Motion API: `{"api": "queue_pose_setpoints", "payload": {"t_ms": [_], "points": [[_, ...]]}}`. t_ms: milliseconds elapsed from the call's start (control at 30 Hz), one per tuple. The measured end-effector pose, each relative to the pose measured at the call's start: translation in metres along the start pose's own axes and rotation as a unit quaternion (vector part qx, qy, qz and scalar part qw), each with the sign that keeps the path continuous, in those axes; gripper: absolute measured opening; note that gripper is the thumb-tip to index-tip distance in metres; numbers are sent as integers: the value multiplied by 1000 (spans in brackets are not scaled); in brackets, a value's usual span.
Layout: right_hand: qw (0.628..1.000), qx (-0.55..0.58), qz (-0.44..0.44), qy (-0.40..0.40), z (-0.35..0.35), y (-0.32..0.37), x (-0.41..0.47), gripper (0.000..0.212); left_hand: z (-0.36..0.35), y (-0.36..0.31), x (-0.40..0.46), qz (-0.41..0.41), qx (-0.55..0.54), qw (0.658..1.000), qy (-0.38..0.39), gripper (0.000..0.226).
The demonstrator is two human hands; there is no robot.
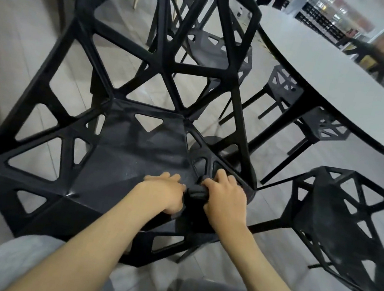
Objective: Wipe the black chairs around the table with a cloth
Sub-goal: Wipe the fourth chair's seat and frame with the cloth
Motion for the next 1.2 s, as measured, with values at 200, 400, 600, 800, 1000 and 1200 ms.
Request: {"api": "queue_pose_setpoints", "payload": {"t_ms": [200,400,600,800,1000,1200], "points": [[999,18,-29,30,7,-7,-18,39,-1,-1,-1,3,-3,1000,0,62],[995,49,-75,-43,-3,0,63,42,1,-3,0,-3,-10,1000,4,61],[992,80,-45,-86,5,-16,61,37,7,0,3,-6,-15,1000,-26,54],[987,104,-48,-117,12,-77,15,32,-3,-7,6,14,32,999,-17,69],[977,98,-34,-186,38,-53,115,30,-5,-11,8,16,36,999,-8,76],[975,96,-25,-201,51,-41,150,31,2,-7,6,7,13,1000,-19,66]]}}
Point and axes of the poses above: each hand's wrist, its own x-axis towards the middle knuckle, its own z-axis out of the back of the hand, y = z × x, the point moved 3 cm from there along x, towards the middle knuckle, and after that the axes turned 14 degrees about -z, right-handed, at the moved point
